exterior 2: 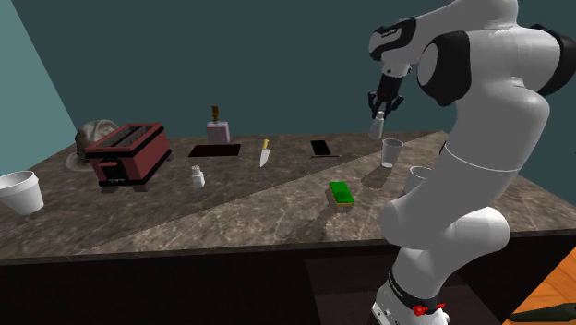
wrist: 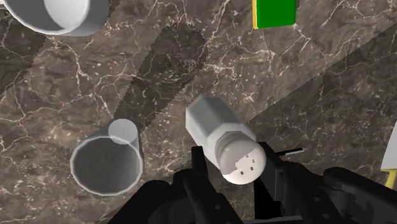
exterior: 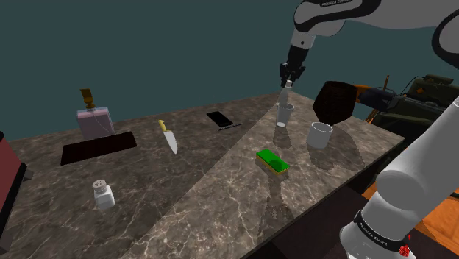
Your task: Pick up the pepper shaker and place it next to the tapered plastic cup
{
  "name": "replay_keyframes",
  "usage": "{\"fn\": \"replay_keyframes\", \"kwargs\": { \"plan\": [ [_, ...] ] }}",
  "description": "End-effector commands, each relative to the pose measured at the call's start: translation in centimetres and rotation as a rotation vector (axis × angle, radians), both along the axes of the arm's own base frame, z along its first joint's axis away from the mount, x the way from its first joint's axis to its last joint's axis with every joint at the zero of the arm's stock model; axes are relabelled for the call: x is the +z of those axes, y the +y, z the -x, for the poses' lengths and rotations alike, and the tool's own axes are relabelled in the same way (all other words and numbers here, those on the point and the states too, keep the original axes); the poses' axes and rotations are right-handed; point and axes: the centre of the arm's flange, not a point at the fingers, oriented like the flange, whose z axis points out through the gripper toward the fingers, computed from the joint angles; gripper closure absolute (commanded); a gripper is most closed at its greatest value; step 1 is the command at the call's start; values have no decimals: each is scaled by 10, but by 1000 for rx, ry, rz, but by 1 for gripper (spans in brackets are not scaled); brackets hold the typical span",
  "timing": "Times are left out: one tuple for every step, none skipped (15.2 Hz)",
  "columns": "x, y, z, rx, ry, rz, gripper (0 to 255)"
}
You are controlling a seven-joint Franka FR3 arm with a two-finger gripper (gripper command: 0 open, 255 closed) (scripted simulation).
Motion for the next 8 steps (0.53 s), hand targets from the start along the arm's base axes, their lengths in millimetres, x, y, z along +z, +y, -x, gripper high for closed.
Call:
{"fn": "replay_keyframes", "kwargs": {
  "plan": [
    [-1,-27,-7,1,0,1,255],
    [-1,-40,-9,1,0,1,255],
    [-1,-52,-12,1,0,1,255],
    [-1,-65,-15,1,0,1,255],
    [-1,-78,-18,1,0,1,255],
    [-1,-91,-20,1,0,1,255],
    [-1,-104,-23,1,0,1,255],
    [-1,-117,-26,1,0,1,255]
  ]
}}
